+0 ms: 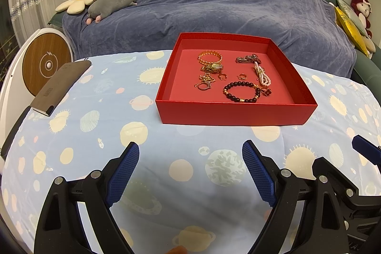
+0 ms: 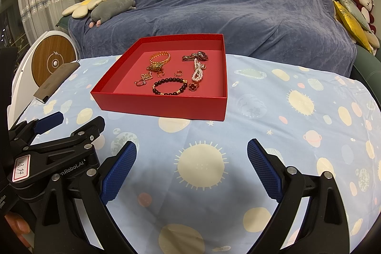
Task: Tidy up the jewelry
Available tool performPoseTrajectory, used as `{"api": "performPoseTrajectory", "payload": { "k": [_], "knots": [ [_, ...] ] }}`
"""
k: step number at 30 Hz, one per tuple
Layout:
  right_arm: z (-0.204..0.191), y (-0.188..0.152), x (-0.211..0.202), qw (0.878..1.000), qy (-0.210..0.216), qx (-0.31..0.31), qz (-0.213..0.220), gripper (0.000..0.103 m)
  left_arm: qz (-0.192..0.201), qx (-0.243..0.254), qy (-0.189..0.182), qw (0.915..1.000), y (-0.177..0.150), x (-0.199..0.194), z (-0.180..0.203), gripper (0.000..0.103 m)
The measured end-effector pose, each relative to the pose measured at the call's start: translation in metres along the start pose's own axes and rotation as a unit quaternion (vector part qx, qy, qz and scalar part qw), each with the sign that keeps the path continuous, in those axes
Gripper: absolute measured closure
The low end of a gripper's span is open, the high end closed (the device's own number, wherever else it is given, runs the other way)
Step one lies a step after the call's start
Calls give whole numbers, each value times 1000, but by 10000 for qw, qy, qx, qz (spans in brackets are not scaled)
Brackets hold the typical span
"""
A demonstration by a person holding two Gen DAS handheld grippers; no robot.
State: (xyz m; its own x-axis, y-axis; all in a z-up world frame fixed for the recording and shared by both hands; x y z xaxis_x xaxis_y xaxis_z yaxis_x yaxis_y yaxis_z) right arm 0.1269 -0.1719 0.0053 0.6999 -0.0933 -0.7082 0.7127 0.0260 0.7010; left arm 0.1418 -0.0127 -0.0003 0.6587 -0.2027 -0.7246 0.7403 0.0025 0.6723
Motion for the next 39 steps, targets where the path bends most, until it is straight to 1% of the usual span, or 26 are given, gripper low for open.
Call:
{"api": "performPoseTrajectory", "payload": {
  "k": [22,31,39],
  "knots": [
    [0,1,0,10000,-17,-26,8,11,14,-26,29,10000,0,-3,-2,17],
    [0,1,0,10000,-17,-24,7,11,-15,-117,-45,9999,0,-2,-4,17],
    [0,1,0,10000,-17,-26,4,11,-21,-118,2,9999,-2,-2,-2,17]
  ]
}}
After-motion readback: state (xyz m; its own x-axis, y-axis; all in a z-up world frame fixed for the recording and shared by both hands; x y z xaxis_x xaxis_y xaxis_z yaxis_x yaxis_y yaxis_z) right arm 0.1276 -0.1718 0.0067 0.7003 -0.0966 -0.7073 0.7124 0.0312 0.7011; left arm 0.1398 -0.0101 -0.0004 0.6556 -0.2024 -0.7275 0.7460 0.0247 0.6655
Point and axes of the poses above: each gripper's, at about its wrist camera, not at the fingertips, and x roughly the way its jaws point, z to its right, y to its top, the point moved 1 cm from there along x, roughly the way its jaws point, and after that the axes turned 14 degrees about -y, right-handed, at the moved point
